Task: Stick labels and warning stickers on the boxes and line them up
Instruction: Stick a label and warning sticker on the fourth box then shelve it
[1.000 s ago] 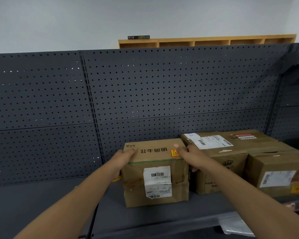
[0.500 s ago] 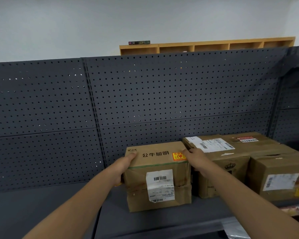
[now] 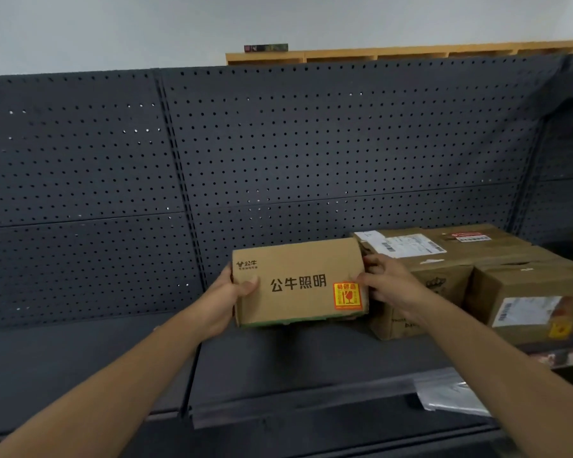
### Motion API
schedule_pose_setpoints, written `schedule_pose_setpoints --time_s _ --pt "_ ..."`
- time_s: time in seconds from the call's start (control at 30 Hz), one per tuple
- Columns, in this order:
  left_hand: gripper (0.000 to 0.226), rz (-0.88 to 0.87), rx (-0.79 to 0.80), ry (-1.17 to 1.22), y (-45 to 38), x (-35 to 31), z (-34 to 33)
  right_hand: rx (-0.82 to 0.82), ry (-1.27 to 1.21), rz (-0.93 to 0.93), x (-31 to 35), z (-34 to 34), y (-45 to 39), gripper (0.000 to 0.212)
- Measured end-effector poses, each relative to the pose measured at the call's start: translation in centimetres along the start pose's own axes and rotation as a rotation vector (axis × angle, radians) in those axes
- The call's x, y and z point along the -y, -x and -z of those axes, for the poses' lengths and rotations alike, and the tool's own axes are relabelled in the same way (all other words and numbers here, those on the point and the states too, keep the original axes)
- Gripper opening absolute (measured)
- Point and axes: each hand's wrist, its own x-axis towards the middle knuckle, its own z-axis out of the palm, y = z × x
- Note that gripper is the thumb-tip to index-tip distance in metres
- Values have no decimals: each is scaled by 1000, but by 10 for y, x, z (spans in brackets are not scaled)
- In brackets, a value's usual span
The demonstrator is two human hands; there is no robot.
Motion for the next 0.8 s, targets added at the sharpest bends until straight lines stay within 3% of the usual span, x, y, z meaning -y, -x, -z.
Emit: schedule_pose_setpoints --time_s 0.1,0.3,0.47,0.6,0.8 --pt "52 -39 24 -89 9 19 8 45 82 53 -13 1 13 93" --pt "88 -80 39 -145 30 42 6 186 245 111 -46 -7 31 87" --pt "97 -60 -47 -37 49 61 -8 129 323 193 -81 -22 37 92" --pt "72 -79 -153 -41 51 70 -15 116 322 195 -98 -23 44 93" --pt "74 -63 -209 -80 44 66 -10 141 310 133 -78 -21 51 87"
